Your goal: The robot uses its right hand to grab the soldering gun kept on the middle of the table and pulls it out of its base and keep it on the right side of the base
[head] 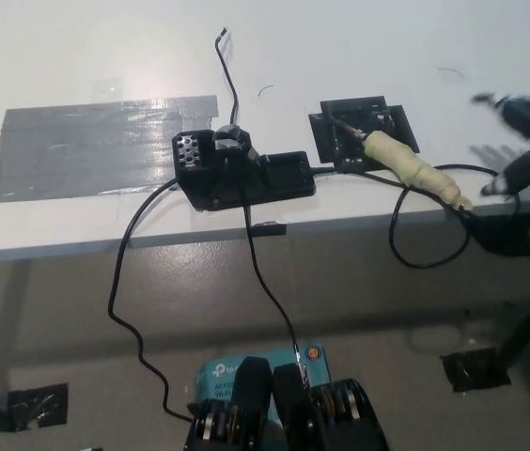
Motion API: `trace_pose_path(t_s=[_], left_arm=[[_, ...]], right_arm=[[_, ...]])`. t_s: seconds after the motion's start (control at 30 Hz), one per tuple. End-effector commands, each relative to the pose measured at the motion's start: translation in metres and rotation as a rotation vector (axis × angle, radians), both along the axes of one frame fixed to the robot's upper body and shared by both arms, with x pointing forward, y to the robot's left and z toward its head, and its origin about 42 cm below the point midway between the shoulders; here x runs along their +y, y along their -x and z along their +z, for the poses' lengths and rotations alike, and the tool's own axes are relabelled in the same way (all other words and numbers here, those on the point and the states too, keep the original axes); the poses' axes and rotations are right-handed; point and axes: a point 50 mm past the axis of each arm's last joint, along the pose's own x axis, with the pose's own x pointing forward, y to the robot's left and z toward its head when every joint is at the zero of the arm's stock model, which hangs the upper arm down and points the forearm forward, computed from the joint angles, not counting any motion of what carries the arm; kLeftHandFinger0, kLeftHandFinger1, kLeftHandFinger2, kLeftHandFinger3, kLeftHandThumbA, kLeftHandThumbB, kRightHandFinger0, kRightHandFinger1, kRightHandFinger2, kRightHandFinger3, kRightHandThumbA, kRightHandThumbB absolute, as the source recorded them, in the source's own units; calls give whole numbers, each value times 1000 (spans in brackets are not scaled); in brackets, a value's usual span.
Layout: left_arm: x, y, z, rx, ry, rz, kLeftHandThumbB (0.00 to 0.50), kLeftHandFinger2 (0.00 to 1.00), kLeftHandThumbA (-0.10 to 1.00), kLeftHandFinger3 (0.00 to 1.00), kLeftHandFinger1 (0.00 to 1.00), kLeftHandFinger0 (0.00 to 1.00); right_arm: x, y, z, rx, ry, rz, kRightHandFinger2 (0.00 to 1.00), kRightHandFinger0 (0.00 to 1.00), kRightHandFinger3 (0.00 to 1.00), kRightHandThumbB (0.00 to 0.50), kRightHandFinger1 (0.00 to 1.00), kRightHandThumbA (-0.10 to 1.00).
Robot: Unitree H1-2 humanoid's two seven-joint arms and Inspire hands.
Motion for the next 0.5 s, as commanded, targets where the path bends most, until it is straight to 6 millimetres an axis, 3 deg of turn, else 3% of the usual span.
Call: trace_pose_path(t_s=[0.0, 0.03, 0.07, 0.13, 0.2, 0.23, 0.27, 0.3, 0.33, 0.37, 0.4, 0.43, 0.47], left_arm=[[5, -1, 5, 9, -13, -7, 143, 1000, 553, 1000, 1000, 1000], [6, -2, 5, 11, -18, -11, 142, 1000, 564, 1000, 1000, 1000], [6, -3, 5, 11, -19, -13, 137, 1000, 575, 1000, 1000, 1000], [6, -4, 5, 11, -21, -14, 136, 1000, 578, 1000, 1000, 1000], [8, -4, 6, 14, -26, -14, 132, 1000, 586, 1000, 1000, 1000], [9, -4, 5, 14, -26, -11, 137, 1000, 578, 1000, 1000, 1000], [9, -4, 5, 14, -25, -7, 136, 1000, 574, 1000, 1000, 1000], [10, -4, 5, 16, -23, -5, 140, 1000, 573, 1000, 1000, 1000], [11, -5, 4, 19, -21, -2, 140, 1000, 572, 1000, 1000, 1000], [11, -5, 4, 20, -20, -1, 141, 1000, 571, 1000, 1000, 1000], [12, -5, 4, 22, -31, -6, 143, 1000, 582, 1000, 1000, 1000], [12, -6, 4, 22, -34, -7, 134, 1000, 577, 1000, 1000, 1000], [12, -6, 4, 22, -33, -8, 134, 1000, 577, 1000, 1000, 1000]], right_arm=[[-36, 59, 43, -160, -209, 50, 1000, 1000, 1000, 500, 1000, 1000], [-46, 77, 46, -197, -251, 59, 1000, 1000, 1000, 452, 1000, 985], [-61, 106, 52, -263, -335, 58, 1000, 1000, 1000, 433, 1000, 875], [-70, 128, 52, -295, -392, 58, 1000, 1000, 1000, 393, 1000, 818], [-82, 157, 47, -349, -466, 35, 1000, 1000, 1000, 284, 1000, 680], [-92, 173, 36, -384, -529, -8, 1000, 1000, 1000, 215, 1000, 496], [-102, 190, 22, -421, -605, -73, 1000, 1000, 1000, 189, 1000, 397], [-109, 199, 6, -437, -655, -134, 1000, 1000, 1000, 122, 1000, 232], [-121, 212, -20, -451, -741, -237, 1000, 1000, 1000, 96, 1000, 160], [-123, 214, -24, -453, -757, -257, 1000, 877, 1000, 94, 956, 123], [-129, 220, -42, -448, -790, -332, 956, 869, 1000, 107, 880, 160], [-132, 226, -55, -431, -818, -370, 890, 818, 1000, 69, 819, 103], [-136, 230, -68, -429, -830, -416, 856, 780, 1000, 83, 783, 74]])
